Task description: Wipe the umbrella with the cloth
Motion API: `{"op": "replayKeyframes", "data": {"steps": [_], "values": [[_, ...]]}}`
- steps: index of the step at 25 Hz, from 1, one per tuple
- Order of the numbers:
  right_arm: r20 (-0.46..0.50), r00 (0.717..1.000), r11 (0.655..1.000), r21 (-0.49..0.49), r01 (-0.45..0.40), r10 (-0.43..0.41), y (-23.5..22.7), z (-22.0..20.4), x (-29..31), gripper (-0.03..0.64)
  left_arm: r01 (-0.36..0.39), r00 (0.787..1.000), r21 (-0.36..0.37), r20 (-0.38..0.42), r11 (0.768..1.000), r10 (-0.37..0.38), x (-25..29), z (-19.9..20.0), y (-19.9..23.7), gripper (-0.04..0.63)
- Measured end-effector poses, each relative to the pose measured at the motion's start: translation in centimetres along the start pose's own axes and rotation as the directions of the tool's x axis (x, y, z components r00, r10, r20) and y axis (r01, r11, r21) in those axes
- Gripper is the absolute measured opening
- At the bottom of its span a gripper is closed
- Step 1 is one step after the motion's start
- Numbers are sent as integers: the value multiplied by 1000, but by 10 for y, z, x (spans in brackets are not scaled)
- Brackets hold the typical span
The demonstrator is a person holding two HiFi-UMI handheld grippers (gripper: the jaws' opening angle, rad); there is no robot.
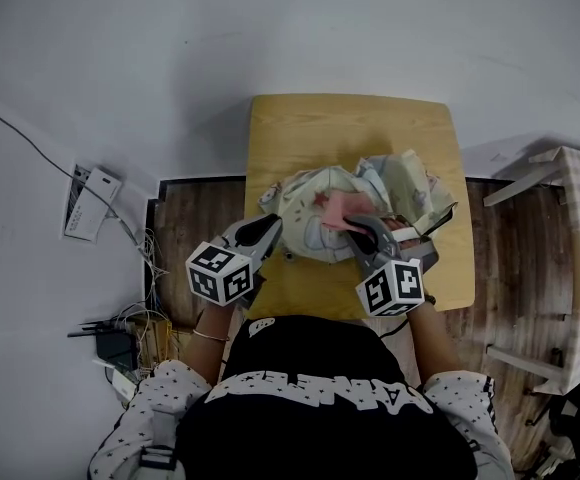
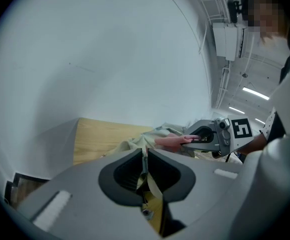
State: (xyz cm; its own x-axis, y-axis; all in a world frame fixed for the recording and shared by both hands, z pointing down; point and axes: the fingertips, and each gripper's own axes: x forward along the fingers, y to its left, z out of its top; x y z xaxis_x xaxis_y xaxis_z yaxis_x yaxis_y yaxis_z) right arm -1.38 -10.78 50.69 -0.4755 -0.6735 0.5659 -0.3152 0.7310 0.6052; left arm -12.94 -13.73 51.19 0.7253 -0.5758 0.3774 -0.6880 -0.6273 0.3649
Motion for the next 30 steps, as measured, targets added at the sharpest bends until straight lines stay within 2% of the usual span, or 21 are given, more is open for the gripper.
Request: {"op": "replayKeyframes", "data": {"steps": [12, 21, 26, 30], "values": [[-51, 999, 996, 87, -14, 18, 25, -28, -33, 34, 11, 1000, 24, 24, 1000, -12, 3, 3, -10, 28], [-79, 993, 988, 136, -71, 82, 51, -32, -34, 34, 12, 999, 38, 40, 999, -14, -4, 3, -6, 52], [-39, 996, 986, 154, -69, 75, 53, -44, -58, 34, -29, 998, 75, 62, 997, 24, 0, 12, -27, 80], [54, 998, 980, 200, 1, -12, 38, -33, -74, 34, -32, 997, 113, 77, 993, 24, 1, 20, -38, 98]]}}
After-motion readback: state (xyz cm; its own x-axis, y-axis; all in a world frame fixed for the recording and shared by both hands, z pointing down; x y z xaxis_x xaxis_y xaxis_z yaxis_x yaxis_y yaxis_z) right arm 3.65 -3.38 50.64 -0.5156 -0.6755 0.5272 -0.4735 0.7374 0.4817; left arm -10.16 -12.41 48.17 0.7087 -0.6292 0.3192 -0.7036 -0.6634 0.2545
